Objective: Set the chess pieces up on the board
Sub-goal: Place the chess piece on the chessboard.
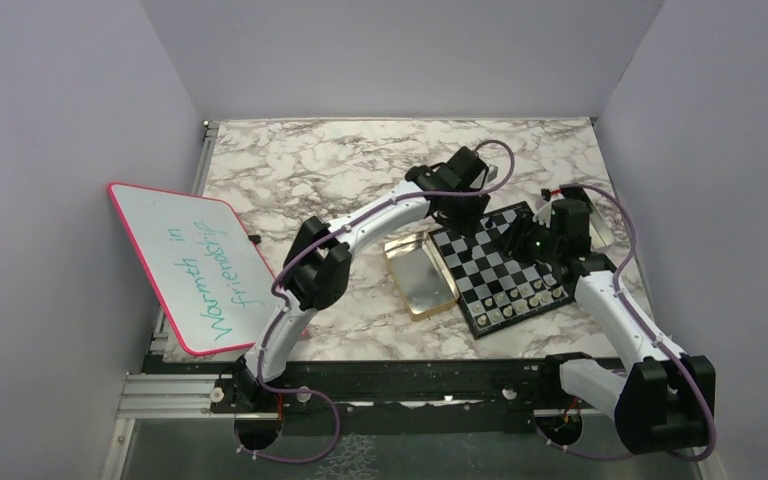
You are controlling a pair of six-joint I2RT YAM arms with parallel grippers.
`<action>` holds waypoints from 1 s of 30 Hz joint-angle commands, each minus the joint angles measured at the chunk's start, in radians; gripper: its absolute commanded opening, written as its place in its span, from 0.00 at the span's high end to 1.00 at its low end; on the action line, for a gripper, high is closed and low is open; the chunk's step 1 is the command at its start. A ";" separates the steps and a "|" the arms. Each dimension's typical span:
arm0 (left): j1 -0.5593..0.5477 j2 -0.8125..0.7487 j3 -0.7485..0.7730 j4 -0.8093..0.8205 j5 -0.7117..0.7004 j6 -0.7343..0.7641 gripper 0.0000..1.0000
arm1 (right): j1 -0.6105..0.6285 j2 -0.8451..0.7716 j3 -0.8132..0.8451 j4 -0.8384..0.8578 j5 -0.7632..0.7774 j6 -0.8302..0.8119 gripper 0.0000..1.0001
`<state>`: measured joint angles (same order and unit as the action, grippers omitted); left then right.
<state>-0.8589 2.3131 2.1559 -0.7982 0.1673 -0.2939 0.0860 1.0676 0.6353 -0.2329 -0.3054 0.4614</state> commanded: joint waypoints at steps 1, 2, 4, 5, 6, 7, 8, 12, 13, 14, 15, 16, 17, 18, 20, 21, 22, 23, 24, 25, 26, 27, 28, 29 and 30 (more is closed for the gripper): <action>0.027 -0.192 -0.088 0.120 -0.044 -0.011 0.49 | 0.014 0.029 0.052 0.012 -0.023 0.003 0.59; 0.037 -0.224 -0.122 0.149 -0.045 -0.022 0.46 | 0.020 0.037 0.062 0.007 -0.016 0.001 0.59; 0.063 -0.291 -0.194 0.206 -0.042 -0.040 0.41 | 0.032 0.054 0.076 0.000 -0.003 -0.002 0.59; 0.076 -0.328 -0.225 0.230 -0.044 -0.042 0.40 | 0.039 0.062 0.083 0.000 0.003 -0.003 0.59; 0.086 -0.361 -0.258 0.251 -0.056 -0.042 0.37 | 0.049 0.069 0.091 0.000 0.012 -0.004 0.59; 0.095 -0.394 -0.288 0.269 -0.073 -0.042 0.34 | 0.059 0.077 0.099 0.000 0.021 -0.005 0.59; 0.106 -0.430 -0.319 0.285 -0.087 -0.044 0.31 | 0.071 0.085 0.105 0.000 0.031 -0.007 0.59; 0.164 -0.589 -0.500 0.406 -0.055 -0.082 0.20 | 0.109 0.125 0.131 0.007 0.053 -0.006 0.59; 0.181 -0.637 -0.558 0.447 -0.039 -0.097 0.16 | 0.122 0.134 0.136 0.007 0.064 -0.006 0.59; 0.196 -0.683 -0.622 0.494 -0.025 -0.112 0.09 | 0.139 0.146 0.143 0.007 0.078 -0.004 0.59; 0.211 -0.734 -0.680 0.535 -0.019 -0.124 0.02 | 0.158 0.158 0.153 0.005 0.091 -0.004 0.59; 0.225 -0.782 -0.738 0.567 -0.018 -0.131 0.01 | 0.179 0.170 0.163 0.003 0.113 -0.005 0.59; 0.237 -0.827 -0.789 0.594 -0.018 -0.131 0.01 | 0.202 0.185 0.175 -0.005 0.135 -0.010 0.59; 0.249 -0.869 -0.831 0.609 -0.020 -0.126 0.01 | 0.219 0.197 0.188 -0.014 0.160 -0.015 0.59; 0.268 -0.936 -0.891 0.615 -0.027 -0.105 0.01 | 0.241 0.228 0.213 -0.028 0.184 -0.023 0.57; 0.274 -0.967 -0.915 0.610 -0.029 -0.091 0.01 | 0.246 0.238 0.219 -0.030 0.189 -0.030 0.56; 0.278 -0.995 -0.934 0.602 -0.029 -0.072 0.01 | 0.251 0.248 0.224 -0.033 0.202 -0.035 0.56; 0.280 -1.022 -0.952 0.594 -0.028 -0.050 0.01 | 0.257 0.256 0.231 -0.038 0.220 -0.040 0.55; 0.281 -1.047 -0.969 0.583 -0.026 -0.024 0.01 | 0.262 0.267 0.239 -0.045 0.237 -0.046 0.55; 0.281 -1.074 -0.987 0.574 -0.024 0.003 0.01 | 0.267 0.279 0.249 -0.055 0.252 -0.054 0.55; 0.282 -1.098 -1.009 0.569 -0.020 0.030 0.01 | 0.273 0.294 0.255 -0.064 0.270 -0.061 0.55; 0.282 -1.120 -1.030 0.566 -0.013 0.062 0.01 | 0.281 0.308 0.261 -0.072 0.283 -0.066 0.55; 0.282 -1.141 -1.049 0.559 -0.006 0.094 0.01 | 0.289 0.320 0.264 -0.078 0.294 -0.067 0.55; 0.283 -1.158 -1.069 0.552 -0.005 0.126 0.01 | 0.300 0.330 0.264 -0.084 0.300 -0.067 0.55; 0.282 -1.177 -1.088 0.547 -0.010 0.153 0.01 | 0.312 0.340 0.265 -0.089 0.333 -0.068 0.55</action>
<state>-0.5797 1.2121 1.1358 -0.2539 0.1299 -0.2928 0.3618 1.3701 0.8738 -0.2634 -0.0834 0.4198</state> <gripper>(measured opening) 0.989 0.449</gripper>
